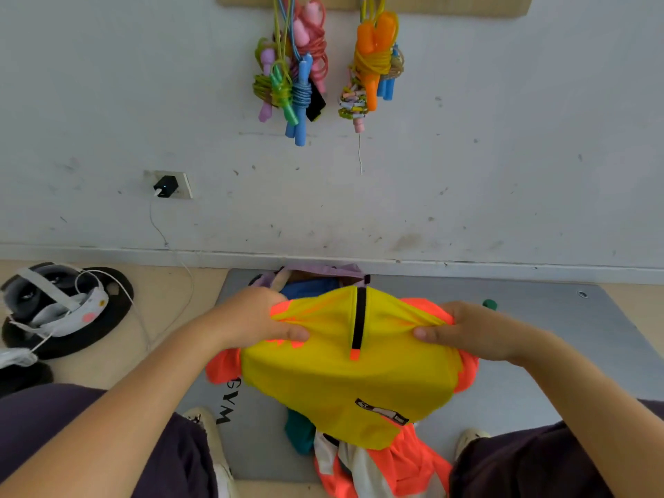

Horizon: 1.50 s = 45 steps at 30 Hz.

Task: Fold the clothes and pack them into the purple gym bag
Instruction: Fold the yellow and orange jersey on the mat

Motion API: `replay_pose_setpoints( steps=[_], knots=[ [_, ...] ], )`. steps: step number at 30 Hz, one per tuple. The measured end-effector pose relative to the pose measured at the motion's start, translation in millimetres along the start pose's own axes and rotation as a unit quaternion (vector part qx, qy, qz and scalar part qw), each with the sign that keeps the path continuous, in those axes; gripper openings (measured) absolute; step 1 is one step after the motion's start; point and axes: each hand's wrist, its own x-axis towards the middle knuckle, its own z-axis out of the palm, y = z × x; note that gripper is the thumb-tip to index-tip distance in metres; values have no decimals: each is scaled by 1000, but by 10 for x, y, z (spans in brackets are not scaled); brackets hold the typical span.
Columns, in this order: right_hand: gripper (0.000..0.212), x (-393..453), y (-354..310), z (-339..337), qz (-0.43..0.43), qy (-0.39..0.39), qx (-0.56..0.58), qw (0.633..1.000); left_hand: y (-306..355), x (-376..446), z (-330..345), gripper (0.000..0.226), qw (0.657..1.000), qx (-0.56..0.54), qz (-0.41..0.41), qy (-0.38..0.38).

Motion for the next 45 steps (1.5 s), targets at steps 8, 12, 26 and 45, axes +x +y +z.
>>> replay_pose_setpoints(
  steps=[8, 12, 26, 45],
  knots=[
    [51, -345, -268, -285, -7, -165, 28, 986, 293, -376, -578, 28, 974, -74, -25, -214],
    [41, -59, -314, -403, -4, -73, 7, 997, 228, -127, -699, 41, 979, -104, -58, -167],
    [32, 2027, 1895, 1062, 192, -12, -152, 969, -1654, 1029, 2006, 39, 954, -166, -245, -50],
    [32, 2279, 2481, 1246, 234, 299, -61, 923, -1974, 1256, 2490, 33, 907, -106, -343, 221]
  ],
)
